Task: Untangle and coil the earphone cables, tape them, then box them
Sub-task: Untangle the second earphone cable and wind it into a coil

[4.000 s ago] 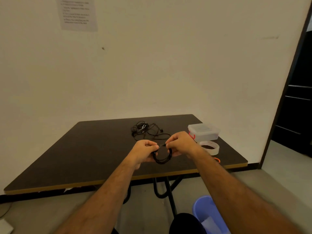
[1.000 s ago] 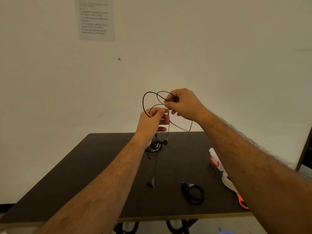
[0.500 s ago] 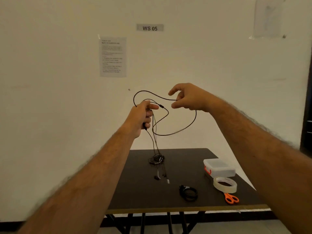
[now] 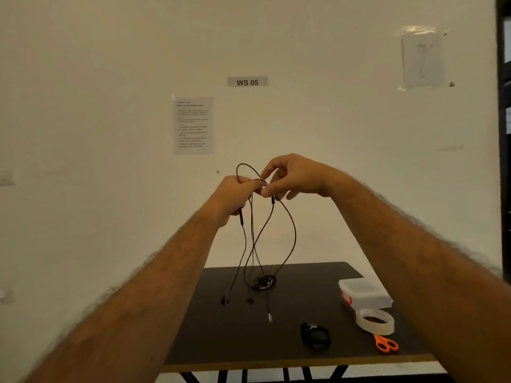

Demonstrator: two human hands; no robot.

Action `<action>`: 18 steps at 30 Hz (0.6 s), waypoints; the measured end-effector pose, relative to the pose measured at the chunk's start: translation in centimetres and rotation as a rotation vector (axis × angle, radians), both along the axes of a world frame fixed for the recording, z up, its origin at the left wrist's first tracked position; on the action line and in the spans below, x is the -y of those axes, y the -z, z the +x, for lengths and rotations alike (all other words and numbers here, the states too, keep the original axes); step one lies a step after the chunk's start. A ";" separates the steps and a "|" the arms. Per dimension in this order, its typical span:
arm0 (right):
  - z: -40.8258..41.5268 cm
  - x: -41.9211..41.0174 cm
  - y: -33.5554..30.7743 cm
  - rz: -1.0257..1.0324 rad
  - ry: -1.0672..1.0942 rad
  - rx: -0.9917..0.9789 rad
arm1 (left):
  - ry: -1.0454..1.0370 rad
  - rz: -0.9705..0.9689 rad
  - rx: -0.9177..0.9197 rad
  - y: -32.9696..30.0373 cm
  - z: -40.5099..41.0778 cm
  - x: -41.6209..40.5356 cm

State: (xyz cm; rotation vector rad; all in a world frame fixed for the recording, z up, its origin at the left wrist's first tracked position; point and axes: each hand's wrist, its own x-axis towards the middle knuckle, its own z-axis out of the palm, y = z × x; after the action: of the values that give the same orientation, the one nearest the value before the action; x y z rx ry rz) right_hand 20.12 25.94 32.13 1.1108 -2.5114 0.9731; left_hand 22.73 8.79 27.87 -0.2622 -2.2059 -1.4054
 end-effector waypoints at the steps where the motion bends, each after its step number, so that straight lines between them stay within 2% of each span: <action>1: 0.0 0.3 0.3 -0.011 0.009 -0.034 | -0.011 -0.017 -0.003 0.0 -0.1 -0.1; 7: -0.4 1.3 1.1 0.016 0.210 -0.271 | 0.044 0.005 0.037 -0.1 -0.4 0.1; 11: -0.2 -0.2 0.6 -0.061 0.166 -0.183 | 0.159 0.100 0.186 0.6 -0.7 1.5; 13: -0.1 -0.8 0.4 -0.151 0.107 -0.113 | 0.113 -0.040 0.287 1.1 -0.8 2.1; 16: -0.3 -0.8 0.3 -0.211 0.093 -0.082 | -0.037 -0.429 0.457 2.0 -0.9 2.1; 18: -0.2 -0.5 0.4 -0.189 0.116 -0.102 | -0.065 -0.496 0.476 2.2 -1.0 1.5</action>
State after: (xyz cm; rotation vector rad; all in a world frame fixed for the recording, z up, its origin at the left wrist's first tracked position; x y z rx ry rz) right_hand 19.90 26.44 31.73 0.9240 -2.3193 1.0670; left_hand 21.69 7.25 25.67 -0.0184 -2.9117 -0.9291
